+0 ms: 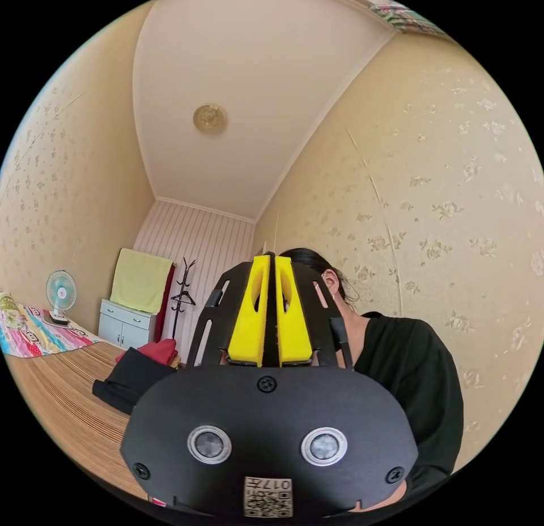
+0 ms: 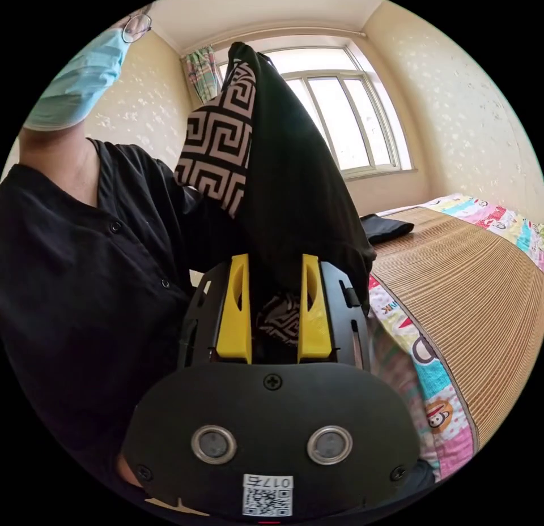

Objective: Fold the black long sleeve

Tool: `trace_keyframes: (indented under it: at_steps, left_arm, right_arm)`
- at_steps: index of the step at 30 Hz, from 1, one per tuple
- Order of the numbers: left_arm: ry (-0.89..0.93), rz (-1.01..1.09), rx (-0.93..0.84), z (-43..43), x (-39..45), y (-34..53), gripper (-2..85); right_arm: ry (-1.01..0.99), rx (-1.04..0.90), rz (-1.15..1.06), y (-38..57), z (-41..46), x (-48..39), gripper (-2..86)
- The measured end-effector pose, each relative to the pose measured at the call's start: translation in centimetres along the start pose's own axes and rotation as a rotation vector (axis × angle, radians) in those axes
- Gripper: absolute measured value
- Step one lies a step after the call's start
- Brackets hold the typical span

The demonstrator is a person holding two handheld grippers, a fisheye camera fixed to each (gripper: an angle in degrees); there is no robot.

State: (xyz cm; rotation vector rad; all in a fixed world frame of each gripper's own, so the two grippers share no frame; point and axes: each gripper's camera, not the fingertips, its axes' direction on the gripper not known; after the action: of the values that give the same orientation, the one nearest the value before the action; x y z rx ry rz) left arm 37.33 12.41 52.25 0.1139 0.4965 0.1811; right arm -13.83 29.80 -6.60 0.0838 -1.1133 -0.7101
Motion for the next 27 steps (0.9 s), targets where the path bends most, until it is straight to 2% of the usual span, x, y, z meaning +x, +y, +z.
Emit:
trace_keyframes:
  at_steps: [6,9,14,18,23,27]
  left_arm:
    - [-0.014,-0.020,0.010,1.3,-1.9,0.7,-0.6]
    - [-0.043,-0.018,0.007,1.4,-2.1,0.4,-0.6]
    - [-0.132,0.008,-0.023,0.5,-1.7,-1.6,-0.5]
    - [-0.435,-0.041,-0.158,-1.3,-4.4,-4.6,-0.5]
    - [-0.554,-0.072,-0.228,-2.0,-8.1,-7.9,-0.5]
    - [-0.556,0.035,-0.227,-0.4,-6.5,-9.4,-0.5]
  right_arm:
    - [-0.065,0.045,-0.010,-0.1,1.3,-1.0,4.6]
    - [0.080,0.127,0.086,-0.4,-0.6,-0.7,2.5]
    - [0.410,0.406,0.189,-3.0,-8.6,-2.4,1.2]
    - [0.583,0.611,0.179,-6.4,-13.6,-5.3,1.0]
    - [0.724,0.720,0.001,-14.2,-16.3,-10.5,1.2]
    - [0.799,0.778,-0.135,-18.0,-16.3,-14.7,1.1]
